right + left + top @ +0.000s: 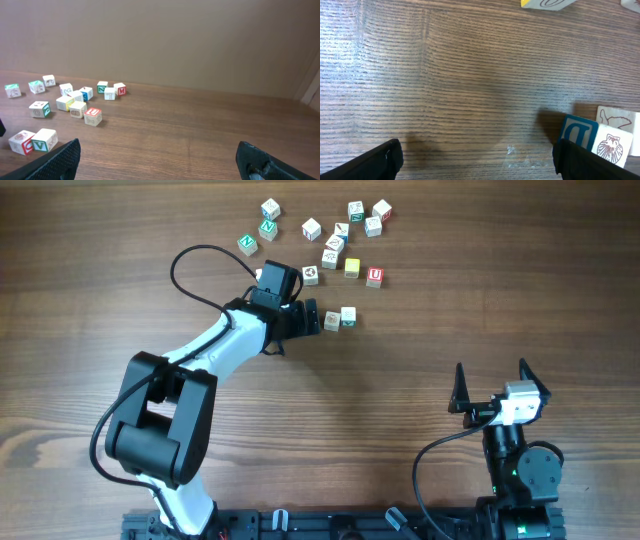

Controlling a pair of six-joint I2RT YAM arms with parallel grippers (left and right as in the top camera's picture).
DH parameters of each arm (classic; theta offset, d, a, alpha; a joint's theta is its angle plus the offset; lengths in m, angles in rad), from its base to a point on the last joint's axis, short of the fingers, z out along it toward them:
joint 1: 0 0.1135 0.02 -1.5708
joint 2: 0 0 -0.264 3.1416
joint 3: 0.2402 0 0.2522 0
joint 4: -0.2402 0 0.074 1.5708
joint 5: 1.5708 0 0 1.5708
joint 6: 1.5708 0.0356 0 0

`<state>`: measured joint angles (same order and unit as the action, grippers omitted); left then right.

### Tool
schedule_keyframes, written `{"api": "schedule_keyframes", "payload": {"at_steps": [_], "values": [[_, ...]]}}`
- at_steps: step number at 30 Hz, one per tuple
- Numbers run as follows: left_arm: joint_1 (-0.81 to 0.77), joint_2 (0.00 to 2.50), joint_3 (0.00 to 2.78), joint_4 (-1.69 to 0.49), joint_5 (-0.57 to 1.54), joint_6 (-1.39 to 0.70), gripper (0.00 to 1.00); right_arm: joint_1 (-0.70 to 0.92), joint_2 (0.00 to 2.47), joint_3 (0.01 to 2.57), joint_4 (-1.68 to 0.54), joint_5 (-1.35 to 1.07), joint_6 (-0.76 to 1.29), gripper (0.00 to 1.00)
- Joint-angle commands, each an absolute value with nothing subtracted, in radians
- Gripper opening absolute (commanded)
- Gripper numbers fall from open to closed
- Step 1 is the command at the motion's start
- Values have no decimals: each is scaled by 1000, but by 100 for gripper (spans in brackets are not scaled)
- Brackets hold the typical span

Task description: Form a horizontal line

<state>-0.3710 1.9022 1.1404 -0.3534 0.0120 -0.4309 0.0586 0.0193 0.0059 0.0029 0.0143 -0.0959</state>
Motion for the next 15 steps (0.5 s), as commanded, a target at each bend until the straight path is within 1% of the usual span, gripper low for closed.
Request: {"api": "schedule_keyframes", "payload": {"at_steps": [1,15], "values": [[-359,1853,1134,-344,-6,-422,100,64,16,5,6,-1,-105,100],[-351,1682,1133,-397,-21,-401,100,64,16,5,6,-1,-105,100]]}}
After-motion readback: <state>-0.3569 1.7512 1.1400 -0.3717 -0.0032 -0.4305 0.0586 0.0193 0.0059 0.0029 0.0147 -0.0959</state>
